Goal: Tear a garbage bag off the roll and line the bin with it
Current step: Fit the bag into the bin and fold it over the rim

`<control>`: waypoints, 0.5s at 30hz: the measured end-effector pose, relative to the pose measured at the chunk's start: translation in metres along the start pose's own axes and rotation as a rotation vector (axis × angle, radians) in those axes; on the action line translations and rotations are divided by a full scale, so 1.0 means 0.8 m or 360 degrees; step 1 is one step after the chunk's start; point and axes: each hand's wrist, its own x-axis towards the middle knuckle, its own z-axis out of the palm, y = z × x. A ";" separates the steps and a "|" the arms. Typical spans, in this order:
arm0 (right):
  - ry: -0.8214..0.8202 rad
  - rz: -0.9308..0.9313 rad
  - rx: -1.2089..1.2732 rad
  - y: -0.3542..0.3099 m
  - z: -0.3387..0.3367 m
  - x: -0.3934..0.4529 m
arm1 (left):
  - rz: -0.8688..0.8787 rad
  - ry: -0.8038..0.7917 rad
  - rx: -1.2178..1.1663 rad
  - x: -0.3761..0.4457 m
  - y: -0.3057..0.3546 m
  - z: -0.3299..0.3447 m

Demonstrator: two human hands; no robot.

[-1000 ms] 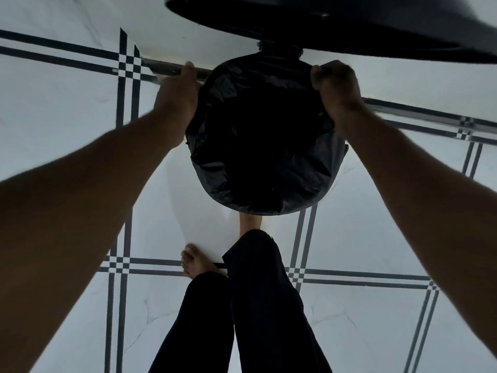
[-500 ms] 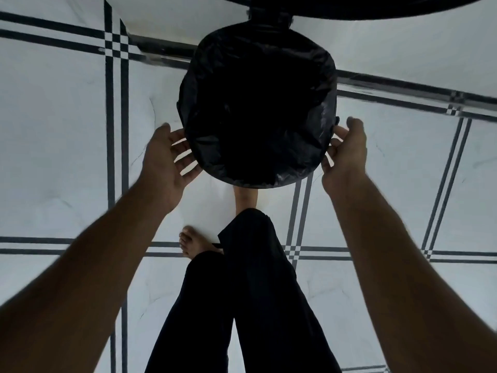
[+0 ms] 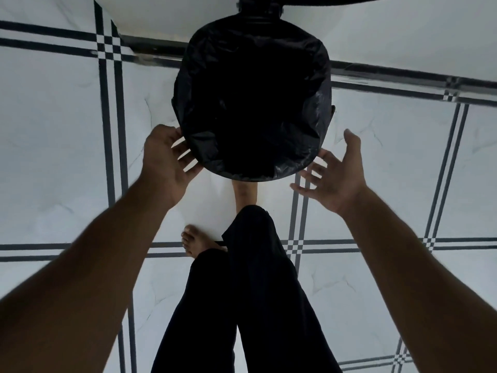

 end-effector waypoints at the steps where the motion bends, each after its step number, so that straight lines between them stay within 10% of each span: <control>1: -0.0088 0.0050 0.0109 0.009 0.000 -0.001 | -0.0003 0.0014 -0.0034 0.000 -0.003 -0.001; 15: 0.0069 0.0138 0.1063 0.079 0.051 -0.007 | -0.0224 0.0063 -0.0680 -0.015 -0.078 0.009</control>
